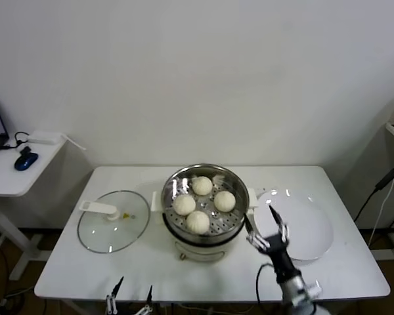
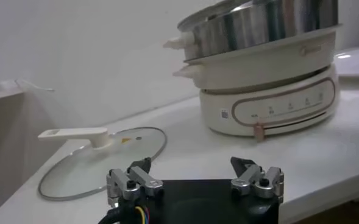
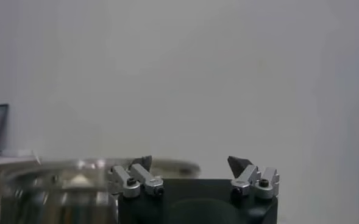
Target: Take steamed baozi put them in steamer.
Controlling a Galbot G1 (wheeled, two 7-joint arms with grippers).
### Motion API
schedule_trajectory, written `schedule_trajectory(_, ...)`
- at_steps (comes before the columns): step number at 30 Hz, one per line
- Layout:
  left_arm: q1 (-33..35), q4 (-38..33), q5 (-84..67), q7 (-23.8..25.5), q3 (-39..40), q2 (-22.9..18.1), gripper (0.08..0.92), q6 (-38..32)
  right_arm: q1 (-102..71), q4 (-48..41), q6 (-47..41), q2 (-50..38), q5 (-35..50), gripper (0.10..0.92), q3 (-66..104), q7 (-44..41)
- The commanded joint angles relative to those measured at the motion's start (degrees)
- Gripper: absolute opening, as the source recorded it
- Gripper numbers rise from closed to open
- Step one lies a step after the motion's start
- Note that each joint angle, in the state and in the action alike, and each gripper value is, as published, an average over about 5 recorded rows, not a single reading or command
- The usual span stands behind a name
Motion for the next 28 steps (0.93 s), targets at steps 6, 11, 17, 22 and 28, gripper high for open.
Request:
schedule_trajectory(6, 0.43, -0.19, 0.0, -0.3, 0.21, -0.21, 0.823, -0.51, -16.46, -2.66, 11.82, 10.65, -4.65, 0.823, 6.75, 2.98)
schedule_trajectory(11, 0.68, -0.55, 0.0, -0.35, 0.18, -0.33, 0.823, -0.7, -15.98, -2.44, 11.64, 10.75, -4.73, 0.823, 6.59, 3.01)
schedule_trajectory(17, 0.77, -0.82, 0.03, -0.36, 0.24, -0.54, 0.823, -0.78, -15.88, -2.02, 11.49, 10.84, -4.76, 0.823, 6.21, 3.07)
schedule_trajectory(22, 0.8, -1.03, 0.06, -0.36, 0.39, -0.68, 0.823, -0.85, -15.69, -2.08, 11.46, 10.89, -4.75, 0.823, 6.01, 3.08)
schedule_trajectory(28, 0.84, -1.23, 0.04, -0.39, 0.43, -0.69, 0.823, -0.9, -15.53, -2.14, 11.42, 10.87, -4.73, 0.823, 5.93, 3.08)
